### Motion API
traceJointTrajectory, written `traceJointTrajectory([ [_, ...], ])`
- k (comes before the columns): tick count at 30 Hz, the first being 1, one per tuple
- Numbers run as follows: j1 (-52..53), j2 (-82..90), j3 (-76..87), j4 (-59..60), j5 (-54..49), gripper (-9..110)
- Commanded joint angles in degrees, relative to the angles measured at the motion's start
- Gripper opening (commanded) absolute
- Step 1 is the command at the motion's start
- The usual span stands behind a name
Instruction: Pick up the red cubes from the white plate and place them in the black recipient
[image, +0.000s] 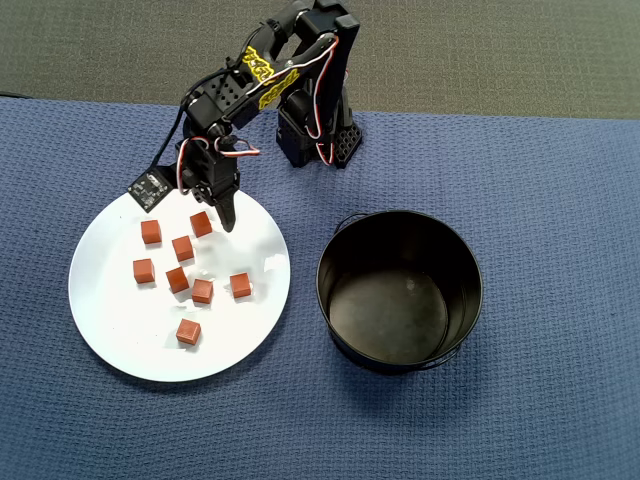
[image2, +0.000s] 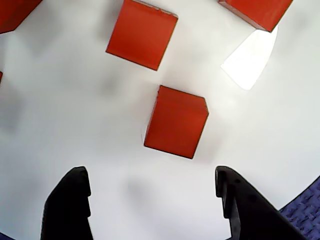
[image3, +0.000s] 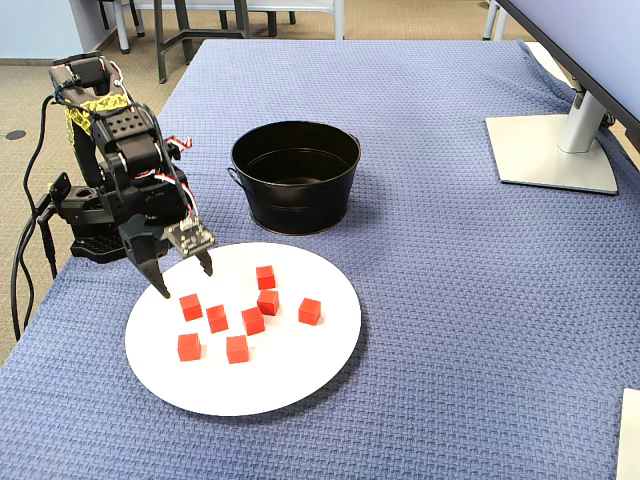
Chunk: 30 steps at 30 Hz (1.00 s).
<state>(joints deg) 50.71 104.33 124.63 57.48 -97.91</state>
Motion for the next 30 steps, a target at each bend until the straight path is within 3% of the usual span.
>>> traceJointTrajectory([
  [1,0.26,-0.79,-2.2,-2.9,3.78,24],
  [14,0.53,-5.98,0.26,-13.36,11.6,22],
  [26,0.79,-5.63,1.85,-12.92,9.93,9],
  [30,0.79,-5.54,2.55,-13.97,10.63,0],
])
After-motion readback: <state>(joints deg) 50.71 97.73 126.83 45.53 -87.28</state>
